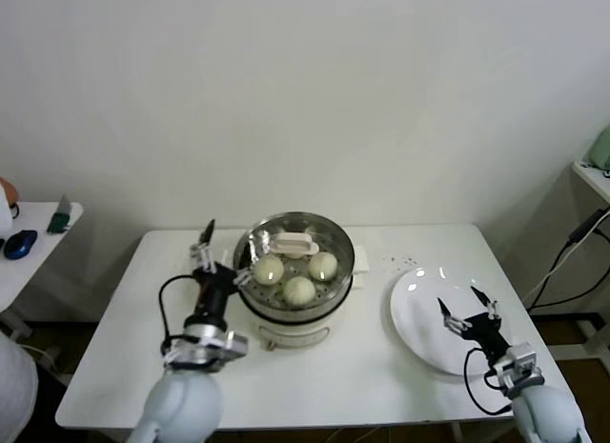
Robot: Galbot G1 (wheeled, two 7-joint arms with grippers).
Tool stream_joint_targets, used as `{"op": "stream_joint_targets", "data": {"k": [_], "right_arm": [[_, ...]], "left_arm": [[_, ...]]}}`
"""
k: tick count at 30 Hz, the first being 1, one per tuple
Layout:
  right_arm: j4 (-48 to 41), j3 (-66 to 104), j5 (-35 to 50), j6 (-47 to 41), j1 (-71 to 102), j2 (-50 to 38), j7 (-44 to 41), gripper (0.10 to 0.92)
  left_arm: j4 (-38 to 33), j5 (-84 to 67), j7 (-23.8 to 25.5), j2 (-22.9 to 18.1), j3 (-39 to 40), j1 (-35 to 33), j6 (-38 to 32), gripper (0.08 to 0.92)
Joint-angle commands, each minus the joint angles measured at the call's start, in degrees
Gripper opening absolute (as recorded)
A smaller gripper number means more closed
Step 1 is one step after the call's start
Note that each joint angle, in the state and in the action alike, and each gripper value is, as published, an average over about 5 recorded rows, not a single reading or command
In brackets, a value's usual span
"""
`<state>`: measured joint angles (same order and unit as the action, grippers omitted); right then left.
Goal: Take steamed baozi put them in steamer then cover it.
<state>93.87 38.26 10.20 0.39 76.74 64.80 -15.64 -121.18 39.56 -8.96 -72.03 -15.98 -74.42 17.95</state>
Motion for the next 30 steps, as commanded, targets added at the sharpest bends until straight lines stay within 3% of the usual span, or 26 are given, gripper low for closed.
{"op": "stream_joint_targets", "data": {"k": [1, 10, 30], "right_arm": [[2.0, -2.0, -1.2, 1.1, -0.8, 1.3, 0.0, 0.823], [3.7, -2.5, 0.0, 4.6, 0.5, 3.0, 1.1, 0.823], [4.6, -1.1, 1.3, 5.6, 2.6, 4.9, -0.2, 0.823]], "left_arm": [[2.9, -32.5, -8.0, -3.0, -19.3, -13.8, -23.7, 0.823], [9.6, -41.9, -1.7, -6.4, -20.4, -15.6, -28.1, 0.823], [11.8, -42.4, 0.8, -5.6, -20.4, -14.0, -26.5, 0.823]]}}
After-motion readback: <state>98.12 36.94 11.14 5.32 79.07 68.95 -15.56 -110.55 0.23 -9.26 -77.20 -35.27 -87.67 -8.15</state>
